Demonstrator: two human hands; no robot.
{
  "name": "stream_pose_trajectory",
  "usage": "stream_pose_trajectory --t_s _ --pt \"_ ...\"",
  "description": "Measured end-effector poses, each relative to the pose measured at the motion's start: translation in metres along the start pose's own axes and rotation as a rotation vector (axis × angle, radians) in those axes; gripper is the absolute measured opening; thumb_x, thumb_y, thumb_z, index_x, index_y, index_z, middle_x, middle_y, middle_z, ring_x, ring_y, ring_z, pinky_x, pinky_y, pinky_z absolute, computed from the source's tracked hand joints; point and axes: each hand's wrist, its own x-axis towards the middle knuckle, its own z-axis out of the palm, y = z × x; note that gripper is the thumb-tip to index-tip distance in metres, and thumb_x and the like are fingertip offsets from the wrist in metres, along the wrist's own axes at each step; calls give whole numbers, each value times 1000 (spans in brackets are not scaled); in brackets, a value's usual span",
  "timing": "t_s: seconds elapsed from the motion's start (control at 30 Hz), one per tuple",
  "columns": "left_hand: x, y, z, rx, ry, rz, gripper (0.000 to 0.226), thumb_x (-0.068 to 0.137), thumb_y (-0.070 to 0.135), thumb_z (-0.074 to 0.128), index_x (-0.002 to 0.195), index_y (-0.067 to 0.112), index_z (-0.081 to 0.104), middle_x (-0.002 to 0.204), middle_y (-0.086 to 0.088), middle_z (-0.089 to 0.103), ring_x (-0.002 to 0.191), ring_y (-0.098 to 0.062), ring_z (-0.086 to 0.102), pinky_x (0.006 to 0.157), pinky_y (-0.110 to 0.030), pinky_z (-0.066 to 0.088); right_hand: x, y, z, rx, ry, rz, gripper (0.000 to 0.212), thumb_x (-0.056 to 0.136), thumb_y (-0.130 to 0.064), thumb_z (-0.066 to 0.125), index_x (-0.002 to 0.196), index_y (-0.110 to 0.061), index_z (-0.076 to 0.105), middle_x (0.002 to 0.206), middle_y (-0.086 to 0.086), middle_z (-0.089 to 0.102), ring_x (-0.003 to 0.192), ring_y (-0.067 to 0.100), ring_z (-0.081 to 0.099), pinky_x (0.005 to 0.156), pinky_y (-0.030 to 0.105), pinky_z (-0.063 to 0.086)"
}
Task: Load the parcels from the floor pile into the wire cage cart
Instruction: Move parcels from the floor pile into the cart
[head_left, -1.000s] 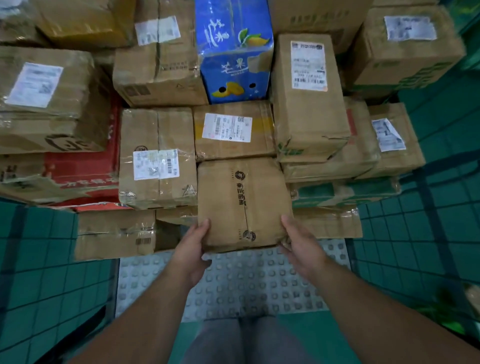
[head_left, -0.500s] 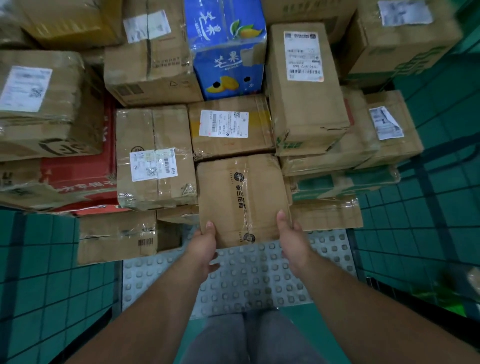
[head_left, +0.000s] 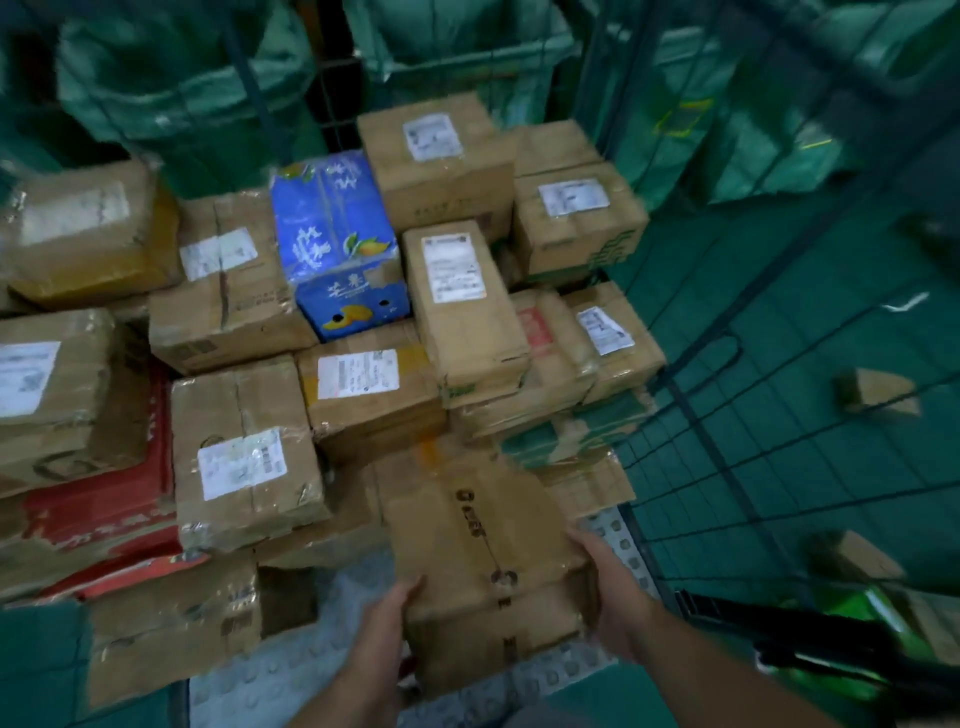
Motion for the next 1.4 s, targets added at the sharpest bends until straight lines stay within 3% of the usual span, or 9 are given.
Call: stream_pose_trajectory --t_s 0.23,0.33,0.5,0.7,0.8,0.97,1.1,1.23,1.4 --pt "-53 8 112 211 -179 104 40 92 45 72 117 15 65 99 -11 74 84 -29 69 52 -33 55 -68 -3 -89 396 190 -169 47 101 -46 49 128 -10 66 107 20 75 99 39 68 75 45 57" --pt "-62 20 150 212 -249 238 50 86 39 79 121 16 53 112 -12 70 95 -31 69 63 -40 60 -88 -23 -110 508 230 -273 40 101 -45 51 121 -15 67 113 15 74 99 33 65 77 43 53" --pt "-63 42 184 66 -333 412 51 83 34 82 124 16 59 115 -13 73 102 -32 71 66 -37 60 -88 -76 -121 441 220 -348 44 91 -62 62 126 -37 60 125 -8 57 118 24 56 110 59 44" --pt "-60 89 214 -54 -278 489 31 93 35 71 119 22 59 117 -8 73 109 -31 67 95 -48 54 -56 -163 -96 430 96 -520 28 95 -48 66 117 -32 61 122 -7 58 117 20 55 89 48 54" --pt "-59 108 224 14 -191 478 25 97 47 63 118 33 61 114 -3 72 109 -29 65 101 -52 48 -21 -196 -86 388 74 -553 61 87 -42 77 139 -24 53 139 -1 58 120 18 57 86 42 54" --pt "-51 120 234 15 -118 475 24 102 47 57 124 40 57 116 -1 68 107 -25 65 98 -52 54 28 -220 -60 359 207 -553 114 65 -60 85 158 -36 22 159 1 39 140 26 45 116 55 39" --pt "-36 128 225 36 71 444 33 98 50 60 112 19 62 109 -10 67 99 -28 65 87 -42 59 57 -226 -31 323 190 -407 84 85 -57 71 154 -30 31 156 9 40 137 35 48 100 55 54" --pt "-42 148 214 -37 62 404 36 101 42 58 102 6 62 88 -8 67 76 -23 68 62 -33 57 75 -233 -17 332 266 -348 68 95 -58 56 153 -31 34 150 15 45 127 39 57 82 54 62" --pt "-29 171 197 93 -92 418 42 105 43 53 139 19 55 137 2 61 107 -19 61 94 -39 51 89 -244 -22 306 384 -390 67 94 -71 45 145 -27 46 133 12 57 112 37 64 86 51 62"
